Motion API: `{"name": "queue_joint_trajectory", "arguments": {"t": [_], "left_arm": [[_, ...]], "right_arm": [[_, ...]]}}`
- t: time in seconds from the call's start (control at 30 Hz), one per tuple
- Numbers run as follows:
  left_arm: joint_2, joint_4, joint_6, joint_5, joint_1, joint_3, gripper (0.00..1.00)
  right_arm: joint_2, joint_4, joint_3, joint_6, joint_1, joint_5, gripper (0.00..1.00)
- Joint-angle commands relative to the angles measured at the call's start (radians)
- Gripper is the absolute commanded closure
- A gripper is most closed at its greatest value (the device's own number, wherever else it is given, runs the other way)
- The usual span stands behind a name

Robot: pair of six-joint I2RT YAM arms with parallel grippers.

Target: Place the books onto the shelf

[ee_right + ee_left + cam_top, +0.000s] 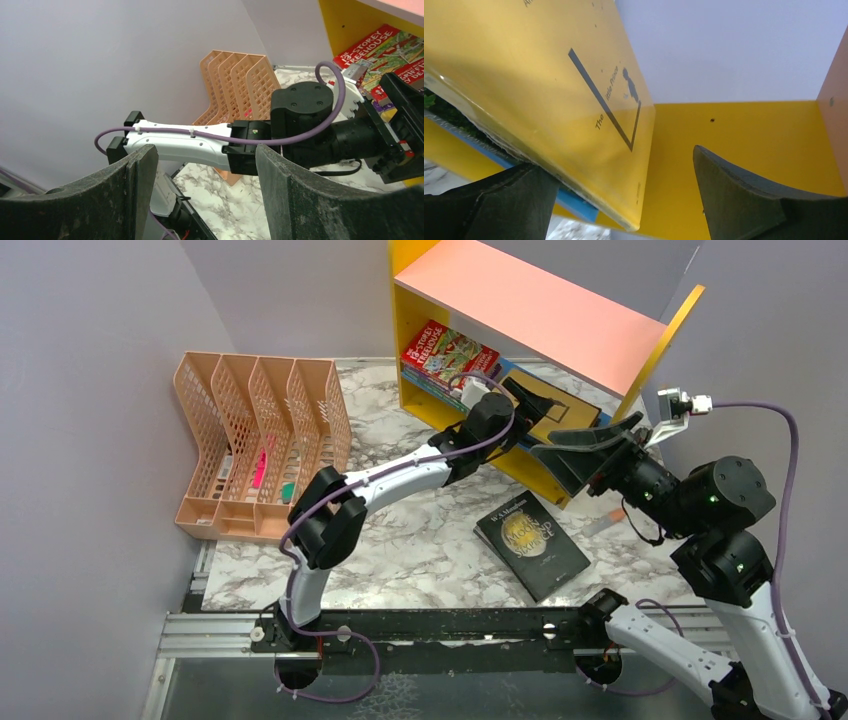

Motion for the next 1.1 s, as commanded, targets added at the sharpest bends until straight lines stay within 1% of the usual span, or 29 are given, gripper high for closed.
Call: {"name": "queue_joint_trajectory", "arguments": {"t": [0.0, 0.17, 0.3, 0.4, 0.5, 0.57, 0.63, 0.7, 0.73, 0.8, 0.93, 1.07], "left_arm": [[-0.054, -0.186, 0.094, 0.091, 0.018, 0.022, 0.01], [-0.076, -0.186, 0.21, 0.181, 0.038, 0.045, 0.01], [-0.077, -0.238, 0.302, 0.235, 0.046, 0.072, 0.01], [-0.085, -0.257, 0.368, 0.302, 0.065, 0.061, 0.01], [-0.144, -0.257, 0.436, 0.333, 0.092, -0.01, 0.01], [-0.213, -0.247, 0.493, 0.32, 0.103, -0.081, 0.01], [-0.297, -0.259, 0.558, 0.286, 0.111, -0.146, 0.01], [-0.383, -0.301, 0.612, 0.203, 0.122, -0.214, 0.01], [-0.421, -0.322, 0.63, 0.163, 0.134, -0.246, 0.01], [-0.503, -0.354, 0.662, 0.126, 0.161, -0.31, 0.03], [-0.635, -0.386, 0.69, 0.09, 0.213, -0.423, 0.07], [-0.687, -0.383, 0.686, 0.123, 0.253, -0.506, 0.09]], "right_arm": [[-0.017, -0.027, -0.007, -0.009, 0.004, 0.047, 0.24], [-0.028, -0.036, -0.014, -0.005, 0.004, 0.063, 0.24], [-0.03, -0.064, -0.018, -0.014, 0.005, 0.089, 0.24], [-0.013, -0.146, -0.017, -0.035, 0.004, 0.16, 0.24], [0.001, -0.222, -0.038, -0.069, 0.004, 0.257, 0.25], [0.009, -0.244, -0.07, -0.103, 0.005, 0.293, 0.29], [0.035, -0.251, -0.097, -0.136, 0.004, 0.318, 0.37], [0.075, -0.251, -0.115, -0.179, 0.005, 0.314, 0.45], [0.099, -0.251, -0.121, -0.19, 0.004, 0.309, 0.47], [0.15, -0.229, -0.139, -0.195, 0.006, 0.293, 0.49], [0.27, -0.175, -0.165, -0.189, 0.006, 0.286, 0.49], [0.389, -0.119, -0.167, -0.187, 0.02, 0.323, 0.49]]}}
